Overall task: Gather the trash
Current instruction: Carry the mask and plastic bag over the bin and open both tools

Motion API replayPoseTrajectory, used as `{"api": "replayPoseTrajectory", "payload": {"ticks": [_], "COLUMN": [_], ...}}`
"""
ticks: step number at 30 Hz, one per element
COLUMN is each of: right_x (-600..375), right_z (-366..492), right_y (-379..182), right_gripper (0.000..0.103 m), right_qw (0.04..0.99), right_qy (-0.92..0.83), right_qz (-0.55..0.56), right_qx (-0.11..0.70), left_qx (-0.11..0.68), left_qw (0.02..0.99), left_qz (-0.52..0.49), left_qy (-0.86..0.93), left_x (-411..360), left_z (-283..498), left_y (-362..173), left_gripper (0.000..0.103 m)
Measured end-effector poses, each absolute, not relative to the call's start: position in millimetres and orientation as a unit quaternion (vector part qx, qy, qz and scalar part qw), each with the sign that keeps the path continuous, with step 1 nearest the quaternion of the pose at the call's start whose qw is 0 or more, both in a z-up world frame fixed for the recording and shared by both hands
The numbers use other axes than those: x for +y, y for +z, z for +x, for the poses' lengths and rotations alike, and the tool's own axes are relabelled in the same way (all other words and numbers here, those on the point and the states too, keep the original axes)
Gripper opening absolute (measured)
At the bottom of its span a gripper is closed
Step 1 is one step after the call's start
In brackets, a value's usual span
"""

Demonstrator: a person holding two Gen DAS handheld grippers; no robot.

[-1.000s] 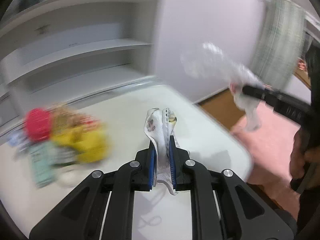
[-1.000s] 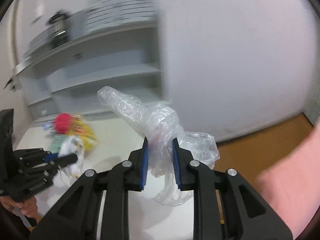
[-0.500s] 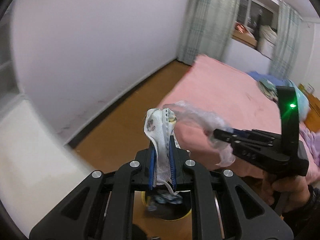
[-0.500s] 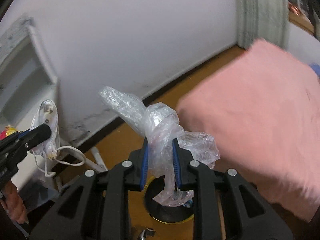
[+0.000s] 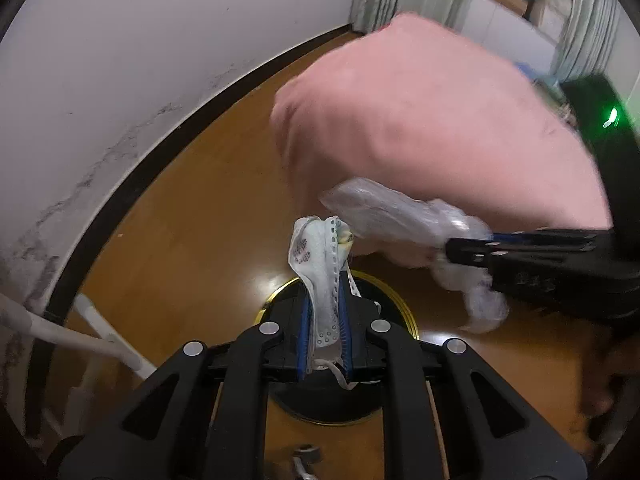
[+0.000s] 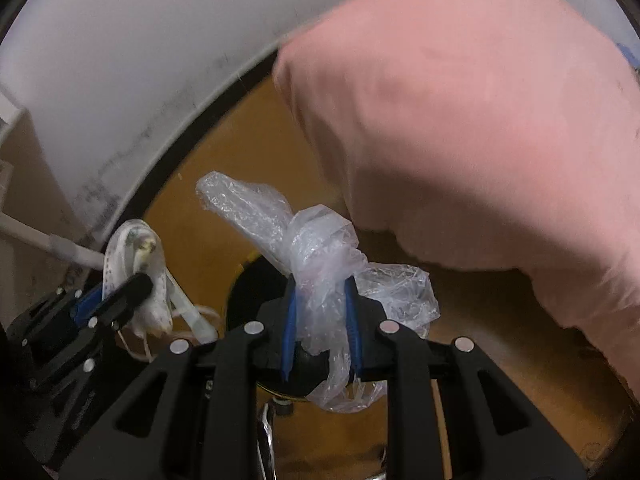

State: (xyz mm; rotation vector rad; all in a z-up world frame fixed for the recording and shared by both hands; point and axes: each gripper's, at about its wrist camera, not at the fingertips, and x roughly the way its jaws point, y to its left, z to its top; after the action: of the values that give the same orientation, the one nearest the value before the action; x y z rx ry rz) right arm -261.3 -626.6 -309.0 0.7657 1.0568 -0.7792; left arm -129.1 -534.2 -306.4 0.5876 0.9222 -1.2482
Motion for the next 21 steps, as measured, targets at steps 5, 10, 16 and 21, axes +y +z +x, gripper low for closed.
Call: {"api": "replayPoseTrajectory", "payload": {"ticks": [5,10,16,21], "right_x": [-631.9,-626.2,-611.9,-620.3], "right_z": [-258.7,-255.1,-251.9,-258.6], "right_y": [-345.3,-373.3,-395.6,-385.3], "right_gripper": [0.022,0.022,0.022,0.022], "right_qw": [0.701,0.687,0.683,0.686], "right_qy": [-0.349,-0.353,-0.354,-0.362], "right_qz": [0.378,0.392,0.378,0.386], "right_qx": [0.494,0.500,0.516,0.499], "left_qx": [0.425,0.440,0.447,0.454], "left_qw": [0.670,0.666,0.663,0.664], "left_qz": [0.274,0.272,0.273,0.266], "left_qy": [-0.544,-0.537,-0.535,-0.532], "left_x": [-530.2,-529.2,-526.1,-524.8], "left_z": [-117.0,-110.2,-112.6,-110.6], "left_y": [-333.9,-343.2,-340.6,-340.7], "left_gripper": [0.012,0.012,0.012,0.012]}}
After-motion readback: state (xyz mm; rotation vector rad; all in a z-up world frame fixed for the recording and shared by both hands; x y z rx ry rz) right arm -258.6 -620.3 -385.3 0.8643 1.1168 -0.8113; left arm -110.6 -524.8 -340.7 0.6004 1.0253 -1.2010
